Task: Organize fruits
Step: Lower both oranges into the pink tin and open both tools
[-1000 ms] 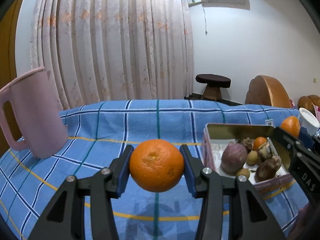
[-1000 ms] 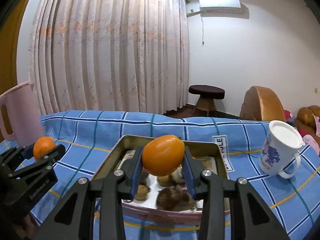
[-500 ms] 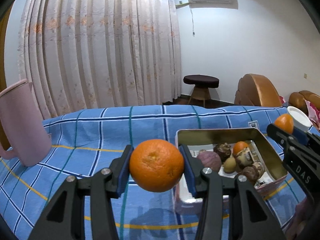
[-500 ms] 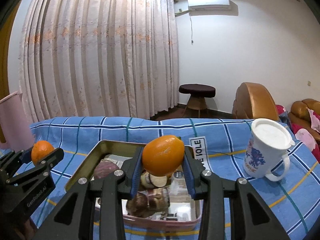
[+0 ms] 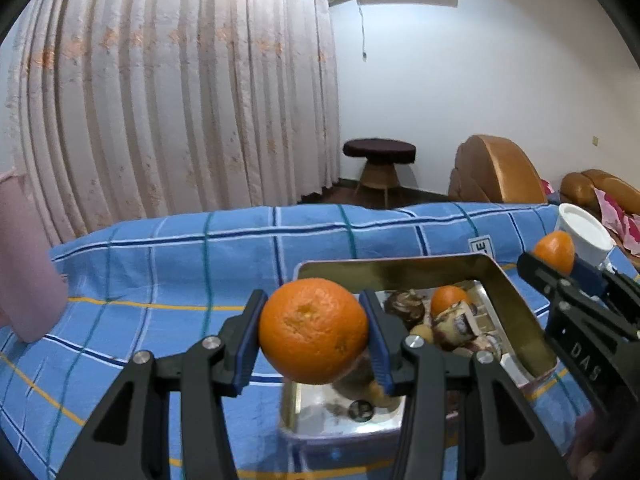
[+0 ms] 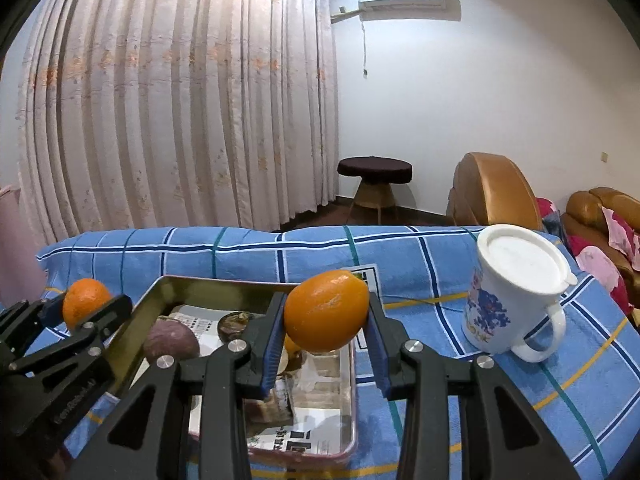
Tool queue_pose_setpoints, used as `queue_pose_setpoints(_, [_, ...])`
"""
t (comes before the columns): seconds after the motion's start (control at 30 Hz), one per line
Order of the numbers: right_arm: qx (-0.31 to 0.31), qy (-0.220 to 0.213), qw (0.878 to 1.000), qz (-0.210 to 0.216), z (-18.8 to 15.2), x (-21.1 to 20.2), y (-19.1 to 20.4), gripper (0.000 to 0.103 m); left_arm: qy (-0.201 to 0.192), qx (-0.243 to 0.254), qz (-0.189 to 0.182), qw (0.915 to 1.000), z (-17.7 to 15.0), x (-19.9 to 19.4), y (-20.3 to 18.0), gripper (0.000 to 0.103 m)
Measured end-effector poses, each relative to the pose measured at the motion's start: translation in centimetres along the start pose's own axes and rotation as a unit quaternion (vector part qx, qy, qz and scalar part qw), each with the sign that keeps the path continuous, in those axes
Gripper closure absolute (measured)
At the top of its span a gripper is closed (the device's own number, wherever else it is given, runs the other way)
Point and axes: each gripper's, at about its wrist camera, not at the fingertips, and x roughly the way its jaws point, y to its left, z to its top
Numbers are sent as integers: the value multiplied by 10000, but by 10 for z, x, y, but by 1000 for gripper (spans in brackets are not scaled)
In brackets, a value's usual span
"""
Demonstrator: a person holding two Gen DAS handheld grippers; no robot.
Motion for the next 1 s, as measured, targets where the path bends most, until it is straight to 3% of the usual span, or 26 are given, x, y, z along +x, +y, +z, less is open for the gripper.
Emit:
queue_pose_setpoints(0.2, [101,275,9995,129,1,19,3,63,311,-68,-26,9995,0,20,1,54])
queue_pose_setpoints(0.53, [-91,661,9977,110,6,51,16,63,277,95,-146,9995,0,28,-4,54])
queue_pose_setpoints(0.7, [-177,771,9959,450,10,60,26,63,280,149,-147,9994,1,34,-5,55])
queue_pose_setpoints(1.0, [-410,1123,9906,663,9,80,31,63,281,204,41,9994,4,41,-4,55])
